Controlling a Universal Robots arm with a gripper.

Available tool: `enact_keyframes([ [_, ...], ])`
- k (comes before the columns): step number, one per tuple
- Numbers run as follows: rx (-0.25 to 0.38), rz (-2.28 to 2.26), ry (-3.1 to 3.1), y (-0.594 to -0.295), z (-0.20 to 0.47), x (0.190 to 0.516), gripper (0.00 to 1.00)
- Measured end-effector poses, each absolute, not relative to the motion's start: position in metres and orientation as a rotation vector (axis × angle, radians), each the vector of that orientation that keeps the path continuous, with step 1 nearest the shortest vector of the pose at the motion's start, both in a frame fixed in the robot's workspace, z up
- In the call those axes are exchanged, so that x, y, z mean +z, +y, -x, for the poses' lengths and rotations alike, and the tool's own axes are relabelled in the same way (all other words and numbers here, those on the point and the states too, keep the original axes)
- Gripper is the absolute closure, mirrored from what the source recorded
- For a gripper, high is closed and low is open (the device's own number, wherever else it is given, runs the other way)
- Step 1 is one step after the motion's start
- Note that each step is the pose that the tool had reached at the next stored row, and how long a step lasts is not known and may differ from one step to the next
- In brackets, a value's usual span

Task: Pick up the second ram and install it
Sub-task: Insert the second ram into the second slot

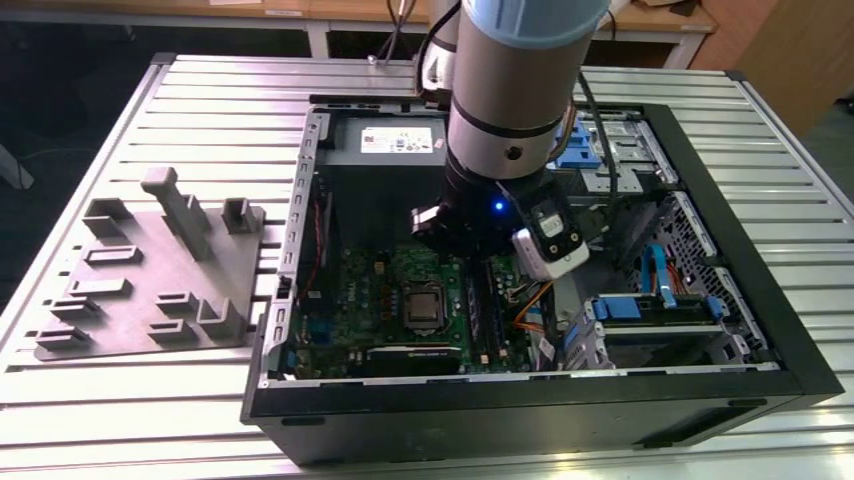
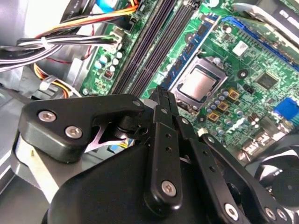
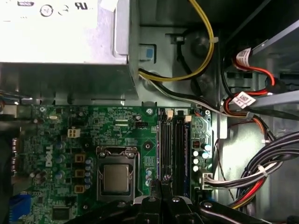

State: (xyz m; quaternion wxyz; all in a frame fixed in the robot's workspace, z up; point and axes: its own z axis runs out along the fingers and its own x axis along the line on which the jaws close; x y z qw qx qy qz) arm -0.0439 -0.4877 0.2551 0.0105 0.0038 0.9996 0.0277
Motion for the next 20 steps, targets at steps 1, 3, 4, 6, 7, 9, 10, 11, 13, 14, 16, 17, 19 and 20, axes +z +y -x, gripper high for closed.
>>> enact_keyframes([
  [1, 0.087, -0.012, 3.119, -0.488, 0.043, 0.254, 0.92],
  [3, 0.086, -0.012, 3.119, -0.488, 0.039, 0.253, 0.92],
  [4, 0.086, -0.012, 3.119, -0.488, 0.039, 0.252, 0.92],
  [6, 0.086, -0.013, 3.119, -0.488, 0.038, 0.251, 0.92],
  [7, 0.086, -0.012, 3.119, -0.488, 0.037, 0.25, 0.92],
  [9, 0.086, -0.012, 3.119, -0.488, 0.036, 0.249, 0.92],
  [10, 0.086, -0.012, 3.119, -0.488, 0.035, 0.248, 0.92],
  [11, 0.087, -0.012, 3.119, -0.488, 0.035, 0.247, 0.92],
  [13, 0.086, -0.012, 3.119, -0.488, 0.033, 0.247, 0.92],
  [14, 0.087, -0.012, 3.119, -0.488, 0.033, 0.246, 0.92],
  [16, 0.086, -0.012, 3.119, -0.488, 0.032, 0.244, 0.92],
  [17, 0.086, -0.012, 3.119, -0.488, 0.032, 0.243, 0.92],
  [19, 0.086, -0.013, 3.119, -0.488, 0.031, 0.24, 0.92],
  [20, 0.087, -0.013, 3.119, -0.488, 0.031, 0.239, 0.92],
])
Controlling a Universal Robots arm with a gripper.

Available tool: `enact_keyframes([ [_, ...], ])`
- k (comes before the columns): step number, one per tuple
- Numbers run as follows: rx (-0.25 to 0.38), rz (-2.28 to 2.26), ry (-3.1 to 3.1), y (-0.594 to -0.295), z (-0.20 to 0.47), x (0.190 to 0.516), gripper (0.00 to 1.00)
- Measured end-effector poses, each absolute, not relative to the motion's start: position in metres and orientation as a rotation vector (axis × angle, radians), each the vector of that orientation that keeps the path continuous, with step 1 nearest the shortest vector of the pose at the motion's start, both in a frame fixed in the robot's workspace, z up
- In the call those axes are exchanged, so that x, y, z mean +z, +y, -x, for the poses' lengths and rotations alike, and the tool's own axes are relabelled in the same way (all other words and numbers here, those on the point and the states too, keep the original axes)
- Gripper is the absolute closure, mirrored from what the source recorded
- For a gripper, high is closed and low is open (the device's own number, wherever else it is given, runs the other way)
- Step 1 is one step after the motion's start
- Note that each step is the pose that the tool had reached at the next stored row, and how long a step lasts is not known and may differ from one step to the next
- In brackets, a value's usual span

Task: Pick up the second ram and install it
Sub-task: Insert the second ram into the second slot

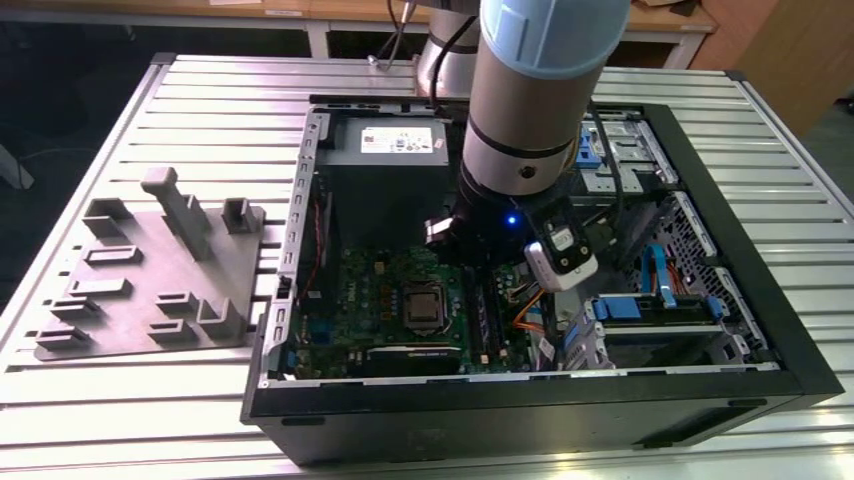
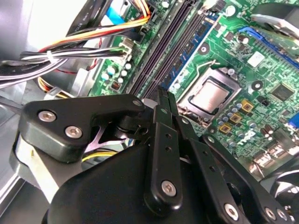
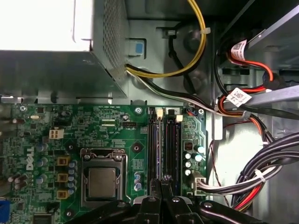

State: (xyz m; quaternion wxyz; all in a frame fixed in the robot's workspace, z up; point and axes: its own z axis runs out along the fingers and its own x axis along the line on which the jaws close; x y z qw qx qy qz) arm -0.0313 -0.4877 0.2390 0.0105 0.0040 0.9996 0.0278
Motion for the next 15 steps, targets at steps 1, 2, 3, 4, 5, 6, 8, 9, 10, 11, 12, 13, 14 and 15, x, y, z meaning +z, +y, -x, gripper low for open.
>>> enact_keyframes([
  [1, 0.089, -0.012, 3.119, -0.4878, 0.0313, 0.2391, 0.92],
  [2, 0.09, -0.012, 3.119, -0.4877, 0.0313, 0.2391, 0.92],
  [3, 0.091, -0.012, 3.119, -0.4877, 0.0313, 0.239, 0.92],
  [4, 0.091, -0.012, 3.119, -0.4877, 0.0313, 0.239, 0.92],
  [5, 0.091, -0.012, 3.119, -0.4877, 0.0313, 0.2389, 0.92],
  [6, 0.092, -0.012, 3.119, -0.4877, 0.0313, 0.2387, 0.92],
  [8, 0.092, -0.012, 3.119, -0.4877, 0.0312, 0.2371, 0.92],
  [9, 0.091, -0.012, 3.119, -0.4877, 0.0311, 0.2371, 0.92],
  [10, 0.091, -0.012, 3.119, -0.4877, 0.0311, 0.2371, 0.92],
  [11, 0.091, -0.013, 3.119, -0.4877, 0.0311, 0.2371, 0.92],
  [12, 0.091, -0.013, 3.119, -0.4877, 0.0311, 0.2369, 0.92],
  [13, 0.092, -0.013, 3.119, -0.4876, 0.031, 0.2362, 0.92],
  [14, 0.092, -0.013, 3.119, -0.4876, 0.031, 0.2356, 0.92],
  [15, 0.091, -0.013, 3.119, -0.4877, 0.031, 0.2354, 0.92],
])
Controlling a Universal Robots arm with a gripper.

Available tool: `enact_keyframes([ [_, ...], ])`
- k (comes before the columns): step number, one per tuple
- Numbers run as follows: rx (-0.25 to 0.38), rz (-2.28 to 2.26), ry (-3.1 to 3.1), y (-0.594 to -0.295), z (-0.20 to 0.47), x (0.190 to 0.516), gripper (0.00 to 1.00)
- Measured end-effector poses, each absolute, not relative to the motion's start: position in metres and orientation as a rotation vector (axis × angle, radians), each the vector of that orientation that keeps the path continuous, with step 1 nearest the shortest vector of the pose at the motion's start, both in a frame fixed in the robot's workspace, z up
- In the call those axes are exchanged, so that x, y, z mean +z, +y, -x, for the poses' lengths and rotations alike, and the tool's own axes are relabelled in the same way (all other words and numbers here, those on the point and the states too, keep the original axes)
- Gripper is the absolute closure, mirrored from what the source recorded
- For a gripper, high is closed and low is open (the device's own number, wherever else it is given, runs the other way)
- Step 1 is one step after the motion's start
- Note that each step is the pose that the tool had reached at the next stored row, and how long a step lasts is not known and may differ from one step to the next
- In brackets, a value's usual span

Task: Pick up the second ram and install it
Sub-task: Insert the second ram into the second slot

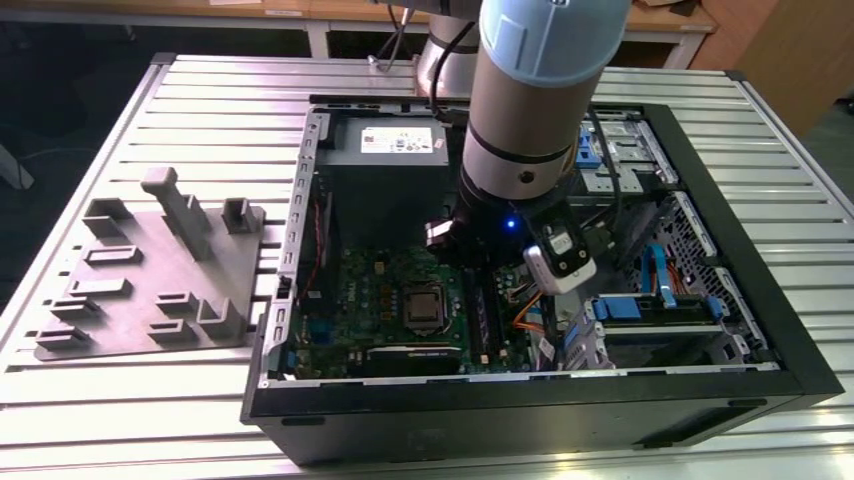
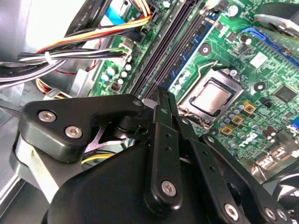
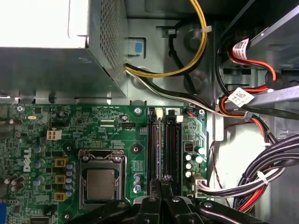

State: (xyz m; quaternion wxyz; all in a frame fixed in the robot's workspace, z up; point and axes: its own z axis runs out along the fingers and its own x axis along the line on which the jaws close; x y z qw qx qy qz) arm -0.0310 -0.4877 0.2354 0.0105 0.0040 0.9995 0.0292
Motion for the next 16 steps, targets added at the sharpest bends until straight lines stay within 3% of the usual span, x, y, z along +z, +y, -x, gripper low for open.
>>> enact_keyframes([
  [16, 0.093, -0.012, 3.119, -0.4877, 0.0301, 0.2324, 0.92],
])
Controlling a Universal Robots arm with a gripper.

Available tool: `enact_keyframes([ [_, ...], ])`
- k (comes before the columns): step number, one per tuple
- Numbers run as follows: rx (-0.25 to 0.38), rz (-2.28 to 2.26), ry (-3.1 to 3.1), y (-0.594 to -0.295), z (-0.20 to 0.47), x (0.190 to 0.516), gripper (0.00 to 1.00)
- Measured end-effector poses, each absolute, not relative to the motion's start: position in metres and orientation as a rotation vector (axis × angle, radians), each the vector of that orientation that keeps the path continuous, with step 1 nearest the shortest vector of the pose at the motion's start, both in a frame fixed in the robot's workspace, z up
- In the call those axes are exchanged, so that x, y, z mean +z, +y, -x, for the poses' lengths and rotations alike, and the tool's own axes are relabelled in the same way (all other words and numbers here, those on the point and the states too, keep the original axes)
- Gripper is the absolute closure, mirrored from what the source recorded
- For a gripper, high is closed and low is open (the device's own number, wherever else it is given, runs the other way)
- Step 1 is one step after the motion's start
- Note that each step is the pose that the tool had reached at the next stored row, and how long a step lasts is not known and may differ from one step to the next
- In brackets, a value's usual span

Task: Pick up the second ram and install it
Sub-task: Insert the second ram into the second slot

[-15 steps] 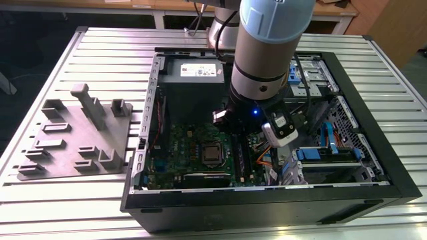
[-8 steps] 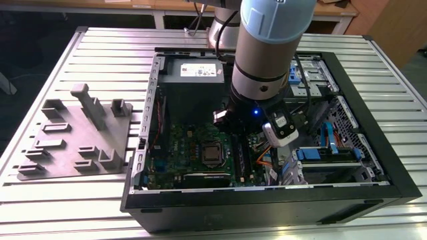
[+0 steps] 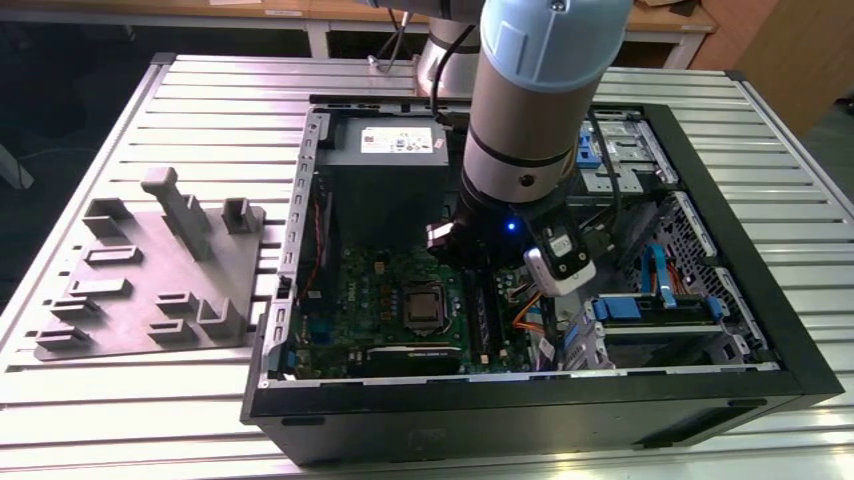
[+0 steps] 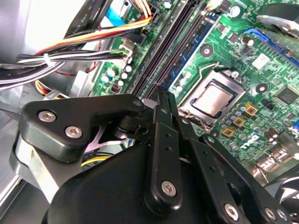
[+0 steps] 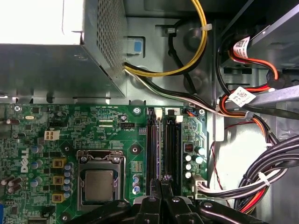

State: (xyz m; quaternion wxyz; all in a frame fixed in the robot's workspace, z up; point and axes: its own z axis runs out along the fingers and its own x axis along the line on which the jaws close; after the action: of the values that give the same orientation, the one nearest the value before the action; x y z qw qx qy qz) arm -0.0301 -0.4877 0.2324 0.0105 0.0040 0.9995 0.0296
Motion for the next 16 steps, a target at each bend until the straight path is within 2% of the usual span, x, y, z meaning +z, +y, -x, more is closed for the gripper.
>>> enact_keyframes([
  [16, 0.092, -0.013, 3.119, -0.4881, 0.0301, 0.2295, 0.92],
])
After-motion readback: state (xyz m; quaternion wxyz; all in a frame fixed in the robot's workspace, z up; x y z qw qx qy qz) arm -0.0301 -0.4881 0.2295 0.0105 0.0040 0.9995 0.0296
